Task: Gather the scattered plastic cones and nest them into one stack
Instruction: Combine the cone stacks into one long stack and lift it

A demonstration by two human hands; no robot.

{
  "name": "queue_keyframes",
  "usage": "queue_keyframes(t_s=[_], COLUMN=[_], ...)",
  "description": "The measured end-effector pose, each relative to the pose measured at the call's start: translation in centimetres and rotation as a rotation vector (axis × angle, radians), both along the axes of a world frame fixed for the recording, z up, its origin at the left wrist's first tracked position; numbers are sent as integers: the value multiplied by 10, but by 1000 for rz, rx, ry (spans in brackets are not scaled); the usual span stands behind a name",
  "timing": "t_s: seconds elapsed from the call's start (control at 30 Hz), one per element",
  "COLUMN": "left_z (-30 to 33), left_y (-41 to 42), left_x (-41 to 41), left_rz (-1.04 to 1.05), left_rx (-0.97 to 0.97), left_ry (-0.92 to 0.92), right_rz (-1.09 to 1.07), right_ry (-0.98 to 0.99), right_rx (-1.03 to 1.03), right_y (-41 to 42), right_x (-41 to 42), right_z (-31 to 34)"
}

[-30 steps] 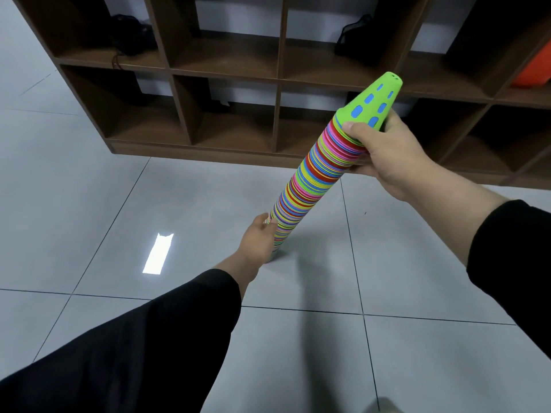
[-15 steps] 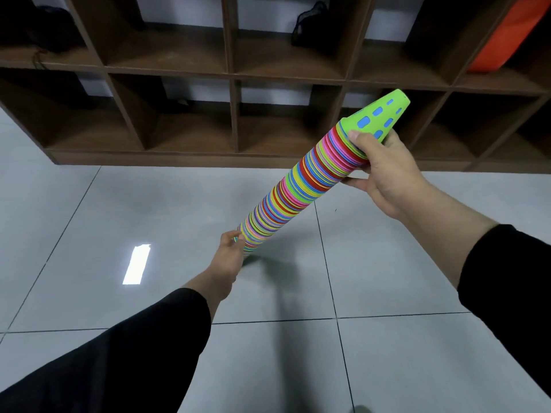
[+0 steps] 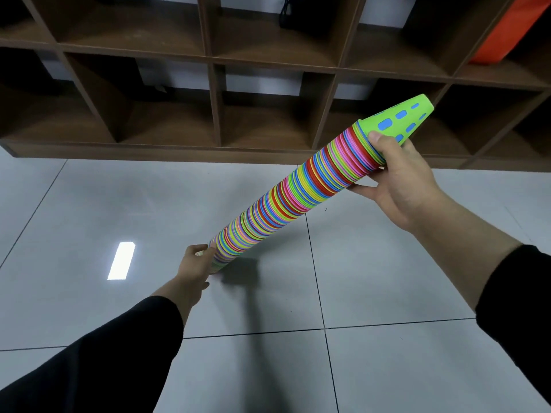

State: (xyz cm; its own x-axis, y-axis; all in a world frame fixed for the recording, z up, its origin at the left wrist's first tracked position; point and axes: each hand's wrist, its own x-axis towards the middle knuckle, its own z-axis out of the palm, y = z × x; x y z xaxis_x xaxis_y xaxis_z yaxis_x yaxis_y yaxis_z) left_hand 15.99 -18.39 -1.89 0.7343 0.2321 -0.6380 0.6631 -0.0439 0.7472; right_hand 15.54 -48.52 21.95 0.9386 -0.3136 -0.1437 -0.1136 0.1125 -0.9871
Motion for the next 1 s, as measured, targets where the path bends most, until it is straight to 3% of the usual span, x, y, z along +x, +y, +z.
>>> queue_keyframes(t_s=[0.13, 0.37, 0.43, 0.47, 0.5, 0.57, 0.6, 0.63, 0.73, 1.0], left_z=[-7, -28, -29, -34, -42, -52, -45, -43, -36, 32], left_y=[4, 25, 32, 37, 42, 50, 49, 47, 50, 101], left_x=[8, 6, 0, 2, 6, 9, 5, 2, 4, 41], left_rz=[21, -14, 86, 176, 65, 101, 216, 202, 234, 254], left_rx=[-20, -253, -263, -426, -587, -597, -497, -381, -364, -276], left_ry=[47, 116, 68, 98, 123, 21, -22, 18, 93, -133], right_rz=[-21, -33, -45, -57, -70, -83, -82, -78, -72, -149], right_ry=[15, 43, 53, 56, 61, 74, 80, 84, 100, 112], right_rx=[12, 66, 98, 112, 121, 134, 145, 158, 189, 357], right_y=[-5, -16, -19, -20, -21, -23, -24, -24, -26, -19], right_x=[4, 9, 9, 10, 11, 13, 15, 16, 20, 26], right_z=[-4, -17, -22, -25, -28, -34, -37, -40, -47, -40])
